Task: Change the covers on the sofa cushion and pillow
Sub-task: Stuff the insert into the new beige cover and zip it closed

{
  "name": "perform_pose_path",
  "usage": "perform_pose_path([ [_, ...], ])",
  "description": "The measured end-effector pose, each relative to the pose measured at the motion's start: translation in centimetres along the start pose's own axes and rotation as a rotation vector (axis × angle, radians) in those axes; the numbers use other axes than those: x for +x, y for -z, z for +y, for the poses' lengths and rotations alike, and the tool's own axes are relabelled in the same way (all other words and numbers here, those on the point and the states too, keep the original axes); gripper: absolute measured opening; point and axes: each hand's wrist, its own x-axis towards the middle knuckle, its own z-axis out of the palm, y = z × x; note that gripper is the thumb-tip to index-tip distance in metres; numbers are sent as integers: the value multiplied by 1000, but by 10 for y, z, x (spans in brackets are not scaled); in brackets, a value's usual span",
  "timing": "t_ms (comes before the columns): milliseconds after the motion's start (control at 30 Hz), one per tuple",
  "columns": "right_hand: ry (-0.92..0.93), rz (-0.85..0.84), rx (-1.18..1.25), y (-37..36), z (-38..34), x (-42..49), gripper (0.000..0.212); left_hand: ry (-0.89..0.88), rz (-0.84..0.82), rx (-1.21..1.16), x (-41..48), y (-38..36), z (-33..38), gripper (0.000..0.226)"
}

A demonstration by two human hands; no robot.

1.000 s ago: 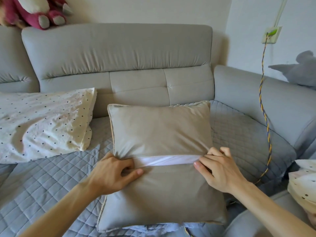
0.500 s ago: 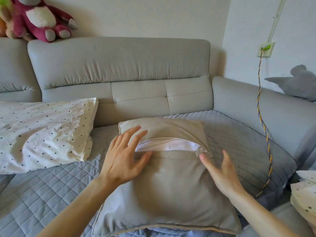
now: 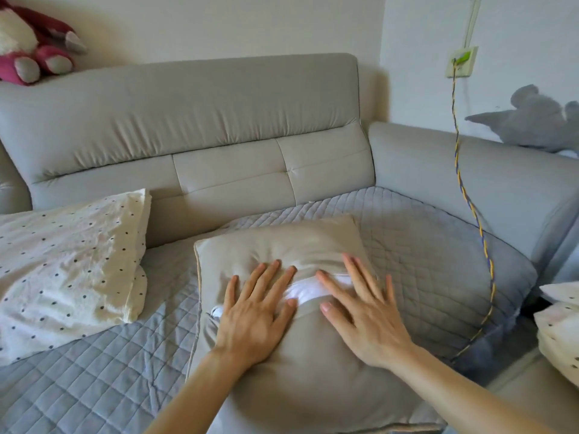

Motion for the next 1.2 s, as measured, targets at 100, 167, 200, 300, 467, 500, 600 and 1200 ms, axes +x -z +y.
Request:
perform_pose_path([
  [100, -495, -49, 263, 12, -3, 2, 136, 171, 59, -50, 13, 15, 0, 63],
  [167, -616, -199, 367, 22, -3, 9, 152, 247, -32, -25, 30, 26, 2, 54],
  [200, -607, -223, 366, 25, 0, 14, 147, 226, -54, 14, 39, 34, 7, 46],
  [300, -473, -180, 293, 43, 1, 34, 117, 182, -110, 37, 55, 64, 16, 34],
  [467, -101, -44, 88, 117, -26, 94, 85, 298, -149, -25, 41, 133, 19, 55],
  [500, -22, -27, 21, 128, -37, 102, 83, 321, -173, -25, 35, 138, 23, 54],
  [600, 147, 76, -174, 116, -66, 112, 70, 418, -319, -254, 17, 141, 39, 43],
  [1200, 336, -103, -194, -6, -49, 9, 46, -221, 33, 130, 18, 52, -61, 42],
])
